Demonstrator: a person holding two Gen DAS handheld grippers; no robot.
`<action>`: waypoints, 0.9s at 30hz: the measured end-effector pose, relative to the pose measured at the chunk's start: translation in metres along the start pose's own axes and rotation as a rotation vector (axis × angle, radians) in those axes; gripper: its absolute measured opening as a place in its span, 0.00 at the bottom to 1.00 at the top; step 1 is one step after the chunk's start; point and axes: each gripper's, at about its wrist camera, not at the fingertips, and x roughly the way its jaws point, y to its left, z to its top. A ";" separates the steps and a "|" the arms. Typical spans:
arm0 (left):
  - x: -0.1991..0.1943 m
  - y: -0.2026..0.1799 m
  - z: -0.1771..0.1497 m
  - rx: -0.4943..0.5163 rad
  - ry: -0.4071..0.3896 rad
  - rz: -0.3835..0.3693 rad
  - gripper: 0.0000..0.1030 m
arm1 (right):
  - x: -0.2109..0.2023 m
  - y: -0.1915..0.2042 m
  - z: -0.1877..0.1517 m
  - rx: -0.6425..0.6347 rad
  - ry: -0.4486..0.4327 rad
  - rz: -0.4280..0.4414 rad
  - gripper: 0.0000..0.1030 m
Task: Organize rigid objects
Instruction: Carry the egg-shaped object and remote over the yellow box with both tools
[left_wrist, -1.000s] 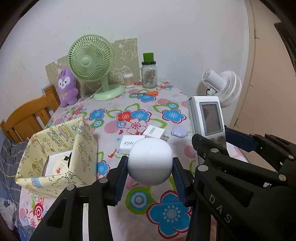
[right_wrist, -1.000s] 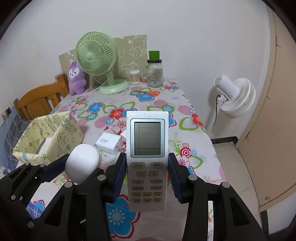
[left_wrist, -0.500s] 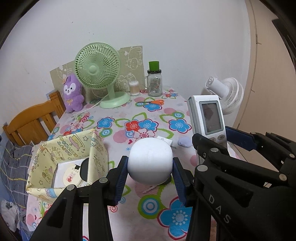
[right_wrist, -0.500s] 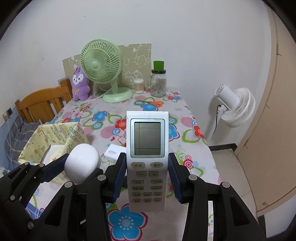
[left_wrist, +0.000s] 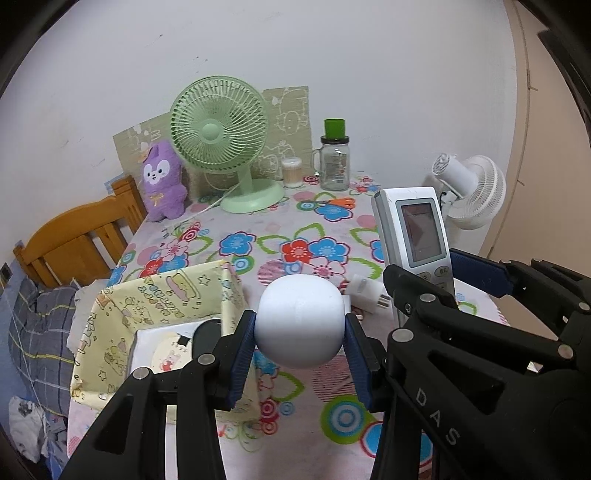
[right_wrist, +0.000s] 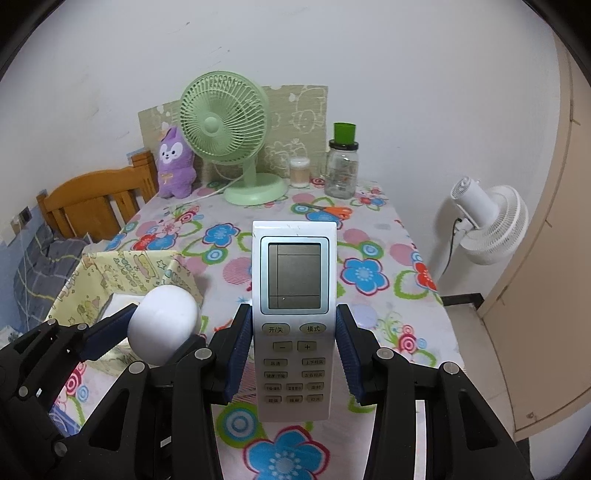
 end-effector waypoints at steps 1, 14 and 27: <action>0.001 0.004 0.000 -0.001 0.001 0.004 0.46 | 0.002 0.003 0.001 -0.003 0.000 0.002 0.46; 0.010 0.054 -0.001 -0.036 0.022 0.046 0.46 | 0.025 0.055 0.016 -0.057 0.016 0.051 0.46; 0.023 0.104 -0.009 -0.085 0.063 0.085 0.46 | 0.052 0.105 0.022 -0.087 0.057 0.098 0.46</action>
